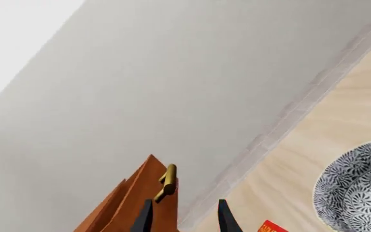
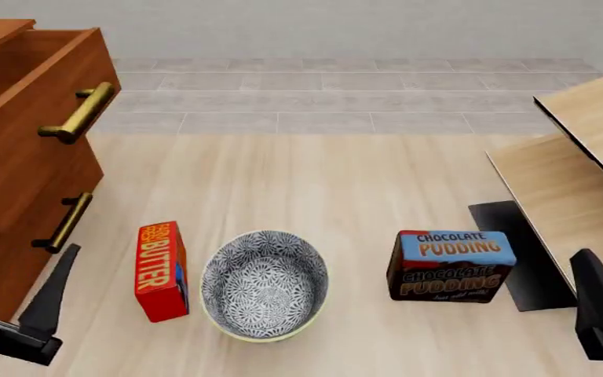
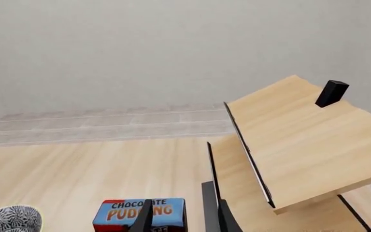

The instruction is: Close the top drawer of the cabinet.

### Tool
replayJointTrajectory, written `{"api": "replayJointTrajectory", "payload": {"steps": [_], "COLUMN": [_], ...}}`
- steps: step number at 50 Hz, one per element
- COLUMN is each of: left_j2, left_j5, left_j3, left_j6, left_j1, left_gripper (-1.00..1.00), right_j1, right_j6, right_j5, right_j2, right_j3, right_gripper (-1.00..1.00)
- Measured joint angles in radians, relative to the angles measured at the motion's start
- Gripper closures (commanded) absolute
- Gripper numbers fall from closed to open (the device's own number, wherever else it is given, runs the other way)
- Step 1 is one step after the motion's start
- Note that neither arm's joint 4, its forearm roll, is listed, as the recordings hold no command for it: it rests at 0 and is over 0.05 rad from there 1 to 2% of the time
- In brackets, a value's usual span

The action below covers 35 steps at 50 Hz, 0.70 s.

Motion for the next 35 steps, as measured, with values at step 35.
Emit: {"api": "replayJointTrajectory", "payload": {"steps": [35], "left_j2": [0.711], "left_j5": [-0.696], "left_j3": [-0.002], "left_j6": [0.176], "left_j1": [0.02], "left_gripper": [-1.0], "right_j1": [0.002], "right_j6": [0.005], "right_j5": [-0.003], "right_j2": [0.0], "right_j3": [-0.001], "right_gripper": [-1.0]}}
